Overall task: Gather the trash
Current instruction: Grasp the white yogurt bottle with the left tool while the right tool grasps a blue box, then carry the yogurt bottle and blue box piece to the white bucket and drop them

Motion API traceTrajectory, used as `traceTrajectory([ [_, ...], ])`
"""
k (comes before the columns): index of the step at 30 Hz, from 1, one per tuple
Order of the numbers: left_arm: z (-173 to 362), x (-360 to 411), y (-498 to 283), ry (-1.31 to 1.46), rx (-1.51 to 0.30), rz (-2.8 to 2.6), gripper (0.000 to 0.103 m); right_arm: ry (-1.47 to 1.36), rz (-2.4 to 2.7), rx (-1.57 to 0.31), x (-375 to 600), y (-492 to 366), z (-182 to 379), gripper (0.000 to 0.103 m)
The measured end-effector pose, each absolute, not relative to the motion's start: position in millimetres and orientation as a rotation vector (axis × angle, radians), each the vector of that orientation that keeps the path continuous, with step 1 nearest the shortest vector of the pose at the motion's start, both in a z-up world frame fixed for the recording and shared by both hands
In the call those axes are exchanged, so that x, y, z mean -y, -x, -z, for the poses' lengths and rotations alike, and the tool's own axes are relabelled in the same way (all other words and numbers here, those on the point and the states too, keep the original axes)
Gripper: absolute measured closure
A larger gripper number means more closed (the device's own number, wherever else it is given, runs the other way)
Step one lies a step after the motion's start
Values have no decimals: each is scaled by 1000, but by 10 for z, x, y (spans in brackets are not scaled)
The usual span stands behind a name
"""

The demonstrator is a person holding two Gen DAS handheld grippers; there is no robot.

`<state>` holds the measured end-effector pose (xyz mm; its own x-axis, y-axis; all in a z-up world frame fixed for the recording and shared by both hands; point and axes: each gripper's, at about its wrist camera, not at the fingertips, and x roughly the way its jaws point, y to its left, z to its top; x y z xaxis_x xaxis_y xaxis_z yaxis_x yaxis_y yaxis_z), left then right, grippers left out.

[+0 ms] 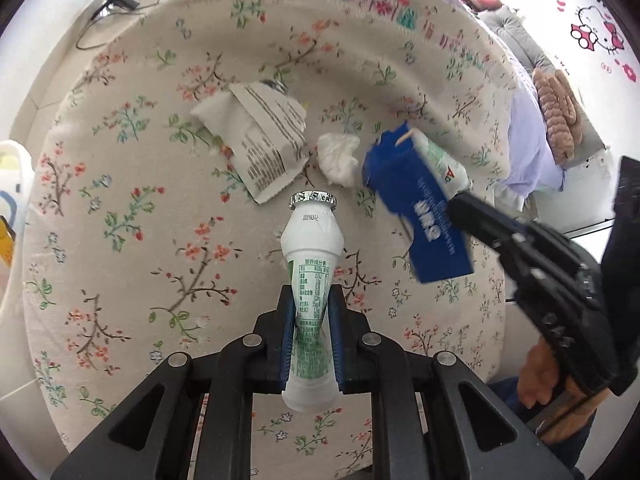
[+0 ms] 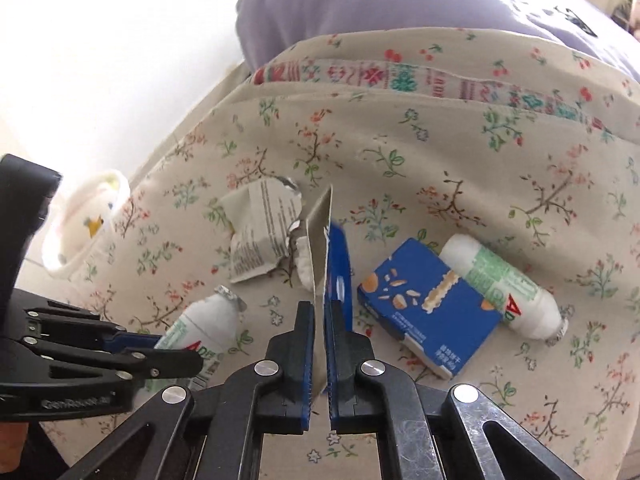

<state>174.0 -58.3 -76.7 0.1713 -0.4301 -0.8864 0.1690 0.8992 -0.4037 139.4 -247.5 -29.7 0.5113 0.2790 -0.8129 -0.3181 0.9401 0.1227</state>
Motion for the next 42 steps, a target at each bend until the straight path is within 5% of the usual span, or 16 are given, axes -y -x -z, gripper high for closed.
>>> traceTrajectory([
  [5, 748, 438, -1768, 245, -1339, 414, 86, 61, -342, -1023, 2392, -1445, 431, 100],
  [11, 679, 320, -1742, 256, -1326, 421, 86, 87, -297, -1124, 2334, -1535, 732, 85],
  [20, 454, -192, -1773, 374, -1258, 390, 86, 22, -293, -1033, 2355, -1507, 424, 95],
  [42, 441, -2551, -2081, 543, -1228, -46, 86, -127, -549, -945, 1440, -1550, 284, 94],
])
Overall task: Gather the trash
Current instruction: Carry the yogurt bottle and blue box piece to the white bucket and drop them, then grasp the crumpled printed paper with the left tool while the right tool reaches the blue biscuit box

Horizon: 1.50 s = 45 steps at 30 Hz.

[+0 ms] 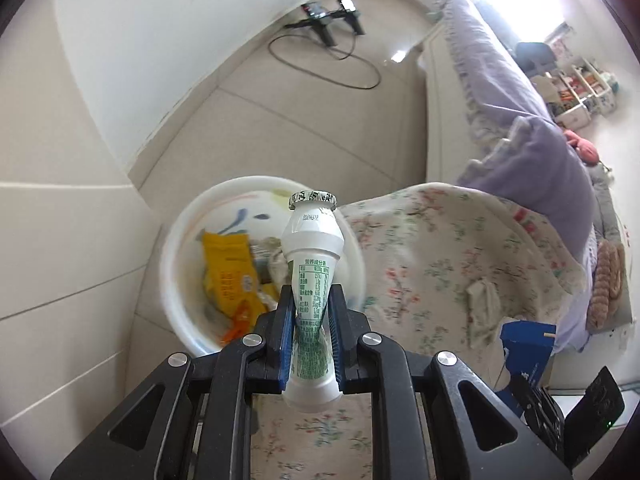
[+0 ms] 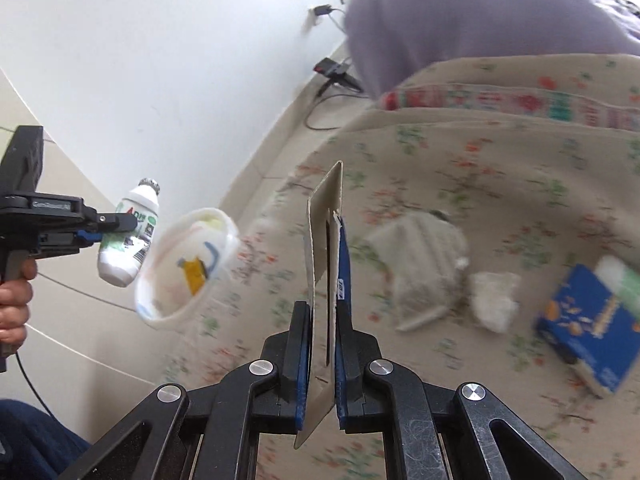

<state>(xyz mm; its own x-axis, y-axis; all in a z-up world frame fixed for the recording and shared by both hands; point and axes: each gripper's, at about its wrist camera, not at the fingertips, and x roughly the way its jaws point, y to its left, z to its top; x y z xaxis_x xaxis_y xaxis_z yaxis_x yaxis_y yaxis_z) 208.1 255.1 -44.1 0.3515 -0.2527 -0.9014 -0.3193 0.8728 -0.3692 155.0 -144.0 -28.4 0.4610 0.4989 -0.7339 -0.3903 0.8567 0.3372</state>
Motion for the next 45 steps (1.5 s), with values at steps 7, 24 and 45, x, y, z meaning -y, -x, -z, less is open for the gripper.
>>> traceTrajectory([
  [7, 687, -2650, -2198, 557, -1287, -51, 84, -118, -638, -978, 740, -1570, 388, 94],
  [24, 296, -2992, -1943, 681, -1112, -173, 53, -57, -716, -993, -728, -1982, 646, 80],
  [45, 102, -1951, -2151, 492, -1134, 18, 53, -18, -575, -970, 453, -1754, 238, 47],
])
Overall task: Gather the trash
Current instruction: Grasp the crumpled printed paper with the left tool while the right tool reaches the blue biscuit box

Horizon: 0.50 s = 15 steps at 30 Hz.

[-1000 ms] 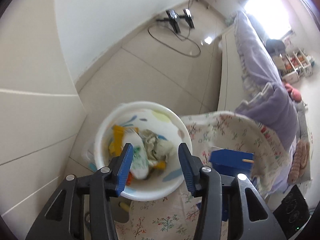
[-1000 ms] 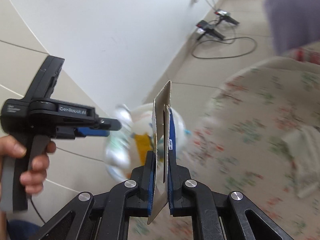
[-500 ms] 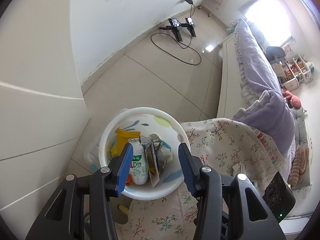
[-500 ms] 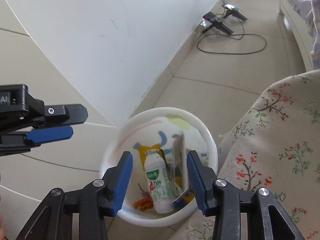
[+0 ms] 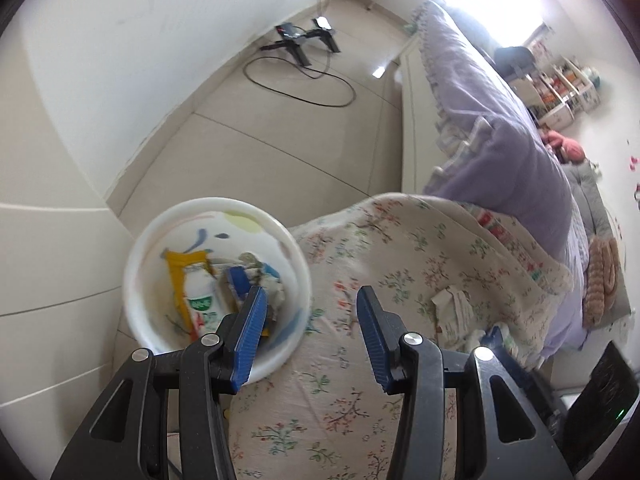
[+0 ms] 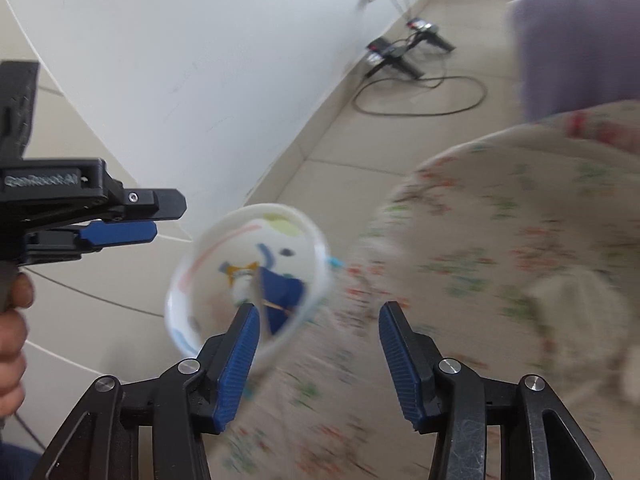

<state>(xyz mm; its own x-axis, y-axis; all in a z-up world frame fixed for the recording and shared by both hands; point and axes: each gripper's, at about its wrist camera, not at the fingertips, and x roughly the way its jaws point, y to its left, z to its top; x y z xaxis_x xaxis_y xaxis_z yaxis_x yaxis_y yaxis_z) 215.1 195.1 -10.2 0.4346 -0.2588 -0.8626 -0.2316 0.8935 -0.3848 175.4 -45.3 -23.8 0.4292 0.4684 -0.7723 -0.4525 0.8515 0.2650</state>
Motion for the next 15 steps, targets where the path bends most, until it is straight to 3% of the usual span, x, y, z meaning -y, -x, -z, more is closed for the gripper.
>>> traceTrajectory([
  [2, 95, -1752, -2195, 454, -1149, 54, 51, -21, -537, -964, 782, -1739, 122, 46],
  [5, 98, -1358, -2275, 374, -1167, 106, 44, -25, -454, -955, 1362, -1796, -75, 37],
  [9, 224, -786, -2400, 318, -1211, 196, 43, -25, -301, -960, 2104, -1950, -207, 28],
  [15, 535, 53, -2510, 234, -1290, 280, 43, -176, -97, -1060, 3121, -2059, 199, 28],
])
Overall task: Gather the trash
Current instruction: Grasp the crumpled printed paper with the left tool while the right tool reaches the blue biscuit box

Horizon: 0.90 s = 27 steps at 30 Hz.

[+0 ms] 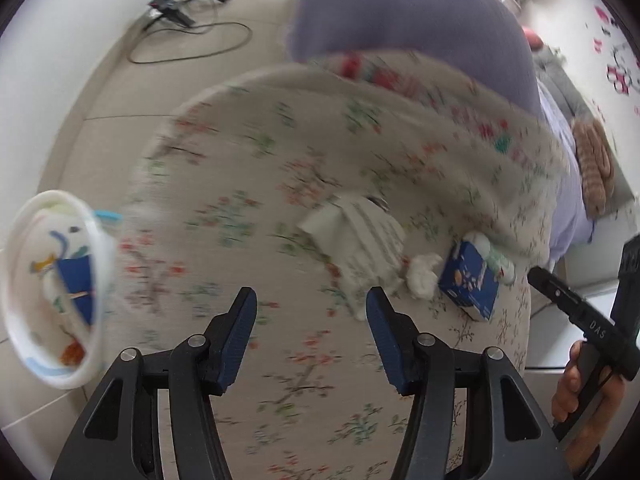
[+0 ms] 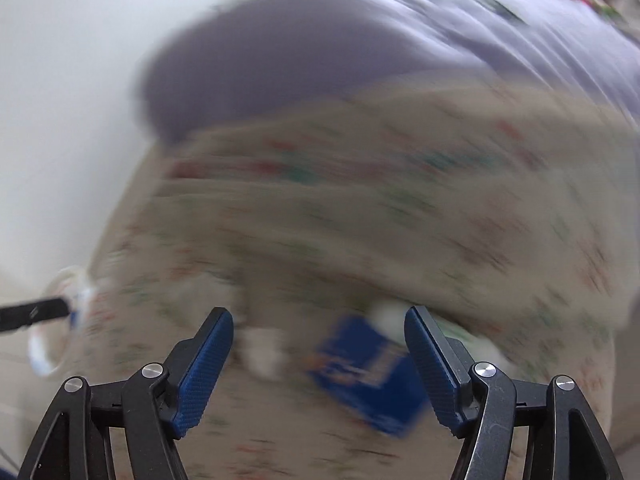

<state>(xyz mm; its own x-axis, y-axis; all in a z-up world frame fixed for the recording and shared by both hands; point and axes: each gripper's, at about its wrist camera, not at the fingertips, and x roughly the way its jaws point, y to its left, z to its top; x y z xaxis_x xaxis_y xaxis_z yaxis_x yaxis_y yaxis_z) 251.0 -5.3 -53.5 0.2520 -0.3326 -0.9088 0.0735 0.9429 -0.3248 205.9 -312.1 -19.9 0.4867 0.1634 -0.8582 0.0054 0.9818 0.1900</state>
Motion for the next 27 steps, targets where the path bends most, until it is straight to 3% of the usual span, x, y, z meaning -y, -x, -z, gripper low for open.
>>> traceTrajectory([
  [8, 793, 915, -2540, 65, -1302, 342, 40, -222, -64, -1233, 3458, -2135, 588, 28],
  [16, 1033, 1104, -2612, -133, -1267, 257, 38, -230, -110, -1265, 3474, -2111, 717, 28],
  [18, 1036, 1060, -2621, -115, -1261, 253, 43, -236, -111, -1264, 3474, -2149, 749, 28],
  [20, 1011, 983, -2629, -121, -1253, 236, 61, -252, -118, -1276, 3490, -2184, 802, 28],
  [21, 1002, 948, -2636, -118, -1252, 231, 79, -274, -127, -1285, 3510, -2200, 835, 28],
  [27, 922, 718, -2606, -37, -1271, 263, 91, -323, -164, -1296, 3445, -2295, 912, 28],
])
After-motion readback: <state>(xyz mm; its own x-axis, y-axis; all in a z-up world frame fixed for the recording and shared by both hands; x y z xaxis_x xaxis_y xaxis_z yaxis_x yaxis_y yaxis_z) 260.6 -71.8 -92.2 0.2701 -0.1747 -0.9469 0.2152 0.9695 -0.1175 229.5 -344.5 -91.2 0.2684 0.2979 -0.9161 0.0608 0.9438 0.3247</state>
